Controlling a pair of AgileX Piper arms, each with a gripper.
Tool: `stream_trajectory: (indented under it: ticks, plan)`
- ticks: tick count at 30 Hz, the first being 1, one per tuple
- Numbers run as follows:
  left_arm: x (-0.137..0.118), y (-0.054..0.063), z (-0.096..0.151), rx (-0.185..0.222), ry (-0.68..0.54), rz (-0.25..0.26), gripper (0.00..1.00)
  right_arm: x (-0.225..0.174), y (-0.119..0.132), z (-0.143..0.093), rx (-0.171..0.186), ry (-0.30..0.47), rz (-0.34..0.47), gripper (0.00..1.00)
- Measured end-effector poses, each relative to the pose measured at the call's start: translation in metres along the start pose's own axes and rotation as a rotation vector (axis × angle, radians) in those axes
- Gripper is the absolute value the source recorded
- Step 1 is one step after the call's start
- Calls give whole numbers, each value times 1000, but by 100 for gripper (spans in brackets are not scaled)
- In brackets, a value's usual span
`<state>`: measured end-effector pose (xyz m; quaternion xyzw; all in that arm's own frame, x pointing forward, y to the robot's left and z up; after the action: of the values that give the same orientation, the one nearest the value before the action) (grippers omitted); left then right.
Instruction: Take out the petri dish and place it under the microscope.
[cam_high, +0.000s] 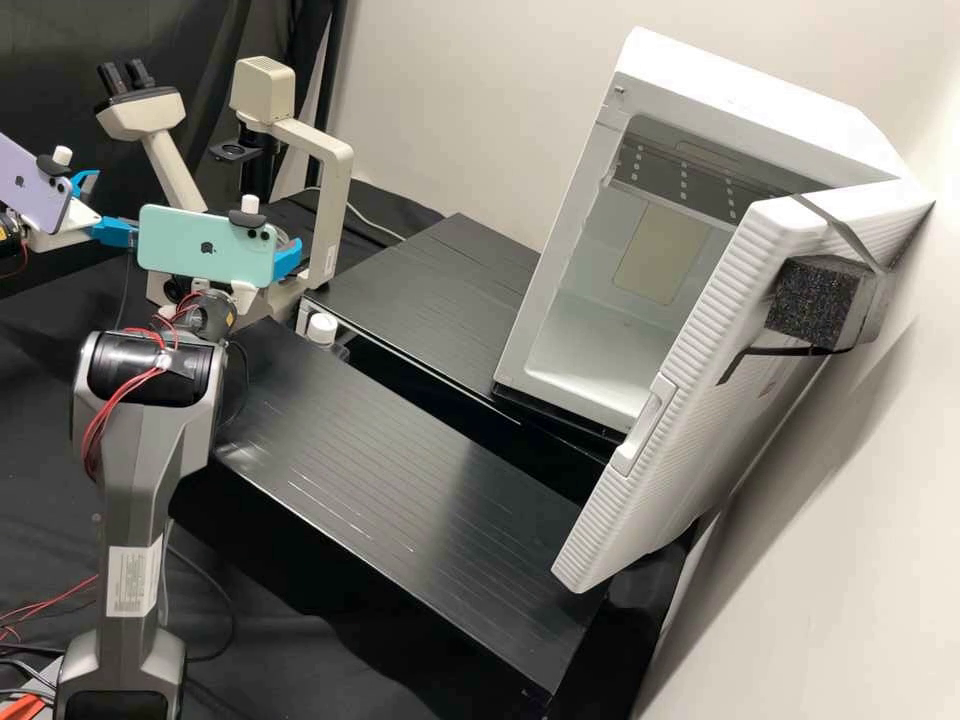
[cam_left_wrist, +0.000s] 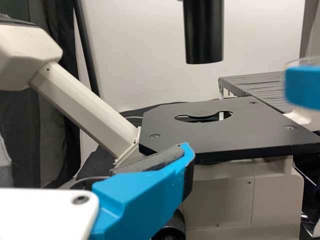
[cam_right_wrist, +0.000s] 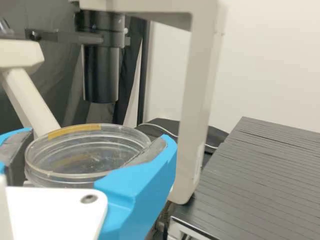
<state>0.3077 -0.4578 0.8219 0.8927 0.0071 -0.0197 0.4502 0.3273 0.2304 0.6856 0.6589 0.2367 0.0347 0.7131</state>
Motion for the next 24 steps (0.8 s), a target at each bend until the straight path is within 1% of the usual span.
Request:
stream_trajectory:
  ticks: [4,8,9,10,12,18,24]
  plan:
    - [0,0,0,0,0,0,100,10,-5,-6,-42,4,8,0]
    - [0,0,0,0,0,0,100,20,-7,-11,-74,13,22,0]
    - [0,0,0,0,0,0,100,25,-10,-11,-93,14,21,0]
    - [0,0,0,0,0,0,100,27,-11,-11,-93,15,22,0]
    - [0,0,0,0,0,0,100,35,-17,-8,-110,12,18,0]
    - [0,0,0,0,0,0,100,52,-33,-1,-114,-3,-17,0]
    - [0,0,0,0,0,0,100,72,-41,-1,-107,-3,-31,0]
